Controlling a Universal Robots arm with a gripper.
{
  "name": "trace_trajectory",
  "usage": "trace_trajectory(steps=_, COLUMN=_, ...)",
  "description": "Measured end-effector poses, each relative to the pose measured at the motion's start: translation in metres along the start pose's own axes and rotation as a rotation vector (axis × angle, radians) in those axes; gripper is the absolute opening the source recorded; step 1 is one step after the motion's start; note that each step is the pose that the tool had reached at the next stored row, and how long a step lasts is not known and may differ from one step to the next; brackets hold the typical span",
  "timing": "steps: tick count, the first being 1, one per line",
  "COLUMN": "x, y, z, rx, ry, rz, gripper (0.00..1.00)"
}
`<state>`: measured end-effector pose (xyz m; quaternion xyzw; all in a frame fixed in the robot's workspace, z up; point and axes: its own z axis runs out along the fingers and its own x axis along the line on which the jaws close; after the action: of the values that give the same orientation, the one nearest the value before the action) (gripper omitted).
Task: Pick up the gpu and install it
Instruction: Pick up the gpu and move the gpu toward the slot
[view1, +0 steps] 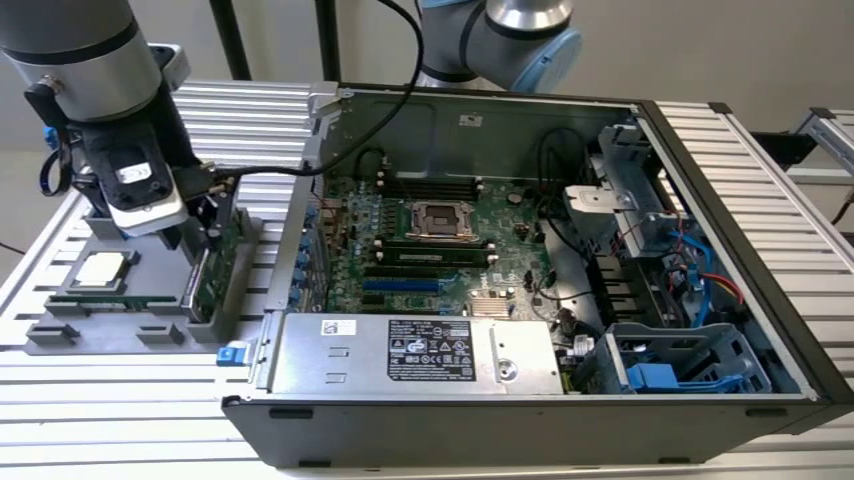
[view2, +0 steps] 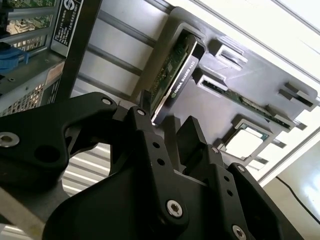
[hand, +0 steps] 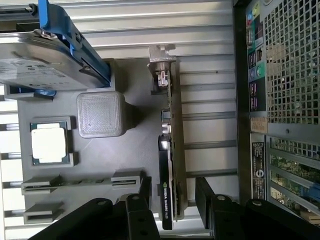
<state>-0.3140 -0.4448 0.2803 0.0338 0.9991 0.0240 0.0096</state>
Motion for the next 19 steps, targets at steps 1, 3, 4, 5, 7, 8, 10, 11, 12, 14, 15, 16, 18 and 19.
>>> trace_trajectory(steps=1, x=0.0, y=0.0, z=0.0005, rx=0.0, ry=0.0, rz=0.0, gripper=1.0)
trace_trajectory(steps=3, x=0.0, y=-0.0001, z=0.0014, rx=-0.0001, ry=0.0, rz=0.0, gripper=1.0)
trace_trajectory(steps=4, x=0.0, y=-0.0001, z=0.002, rx=-0.0001, ry=-0.0001, rz=0.0, gripper=1.0)
trace_trajectory(steps=5, x=0.0, y=-0.0001, z=0.0025, rx=-0.0001, ry=-0.0001, rz=0.0, gripper=1.0)
trace_trajectory(steps=7, x=0.0001, y=-0.0002, z=0.0029, rx=0.0002, ry=0.0002, rz=0.0, gripper=1.0)
trace_trajectory(steps=8, x=0.0001, y=-0.0002, z=0.0031, rx=0.0001, ry=0.0001, rz=0.0, gripper=1.0)
trace_trajectory(steps=10, x=0.0001, y=-0.0002, z=0.0032, rx=0.0, ry=0.0, rz=0.0, gripper=1.0)
trace_trajectory(steps=11, x=0.0001, y=-0.0002, z=0.0032, rx=0.0, ry=0.0, rz=0.0, gripper=1.0)
trace_trajectory(steps=12, x=0.0001, y=-0.0002, z=0.0035, rx=0.0, ry=-0.0001, rz=0.0, gripper=1.0)
trace_trajectory(steps=14, x=0.0, y=-0.0002, z=0.0044, rx=-0.0003, ry=-0.0003, rz=0.0, gripper=1.0)
trace_trajectory(steps=15, x=0.0001, y=-0.0002, z=0.0049, rx=-0.0001, ry=-0.0002, rz=0.0, gripper=1.0)
trace_trajectory(steps=16, x=0.0001, y=-0.0003, z=0.0055, rx=-0.0001, ry=-0.0001, rz=0.0, gripper=1.0)
trace_trajectory(steps=18, x=0.0002, y=-0.0003, z=0.0072, rx=-0.0002, ry=-0.0002, rz=0.0, gripper=1.0)
trace_trajectory(steps=19, x=0.0002, y=-0.0004, z=0.0079, rx=-0.0001, ry=-0.0001, rz=0.0, gripper=1.0)
